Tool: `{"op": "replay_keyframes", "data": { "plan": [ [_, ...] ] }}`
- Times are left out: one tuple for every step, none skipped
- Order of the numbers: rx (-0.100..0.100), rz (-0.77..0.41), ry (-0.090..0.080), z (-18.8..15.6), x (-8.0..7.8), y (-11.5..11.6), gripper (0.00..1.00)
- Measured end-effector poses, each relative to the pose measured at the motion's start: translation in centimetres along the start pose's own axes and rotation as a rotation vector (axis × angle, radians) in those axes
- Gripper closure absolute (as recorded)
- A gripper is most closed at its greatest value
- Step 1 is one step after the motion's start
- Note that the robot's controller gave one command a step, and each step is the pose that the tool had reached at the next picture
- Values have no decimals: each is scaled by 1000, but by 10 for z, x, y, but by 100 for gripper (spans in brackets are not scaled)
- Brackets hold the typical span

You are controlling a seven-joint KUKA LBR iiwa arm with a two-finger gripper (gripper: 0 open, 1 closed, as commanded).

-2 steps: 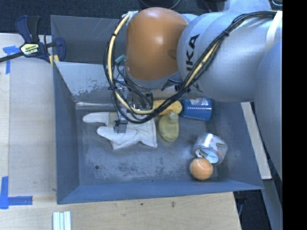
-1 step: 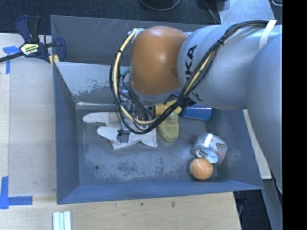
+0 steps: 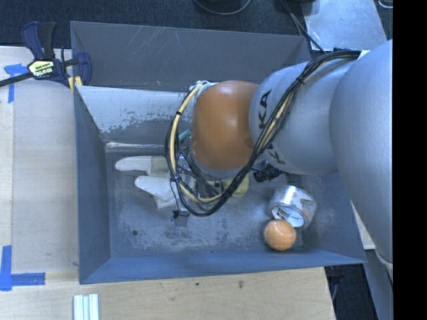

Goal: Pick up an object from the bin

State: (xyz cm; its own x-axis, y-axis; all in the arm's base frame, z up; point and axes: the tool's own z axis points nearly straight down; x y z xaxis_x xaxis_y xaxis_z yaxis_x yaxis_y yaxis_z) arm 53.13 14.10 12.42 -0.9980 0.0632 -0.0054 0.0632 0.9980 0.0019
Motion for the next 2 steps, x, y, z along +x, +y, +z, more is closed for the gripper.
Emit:
{"op": "replay_keyframes", "data": {
  "plan": [
    [-2, 61, -2, 28, -22, 3, 0],
    [2, 63, 7, -10, -25, 3, 0]
  ]
}}
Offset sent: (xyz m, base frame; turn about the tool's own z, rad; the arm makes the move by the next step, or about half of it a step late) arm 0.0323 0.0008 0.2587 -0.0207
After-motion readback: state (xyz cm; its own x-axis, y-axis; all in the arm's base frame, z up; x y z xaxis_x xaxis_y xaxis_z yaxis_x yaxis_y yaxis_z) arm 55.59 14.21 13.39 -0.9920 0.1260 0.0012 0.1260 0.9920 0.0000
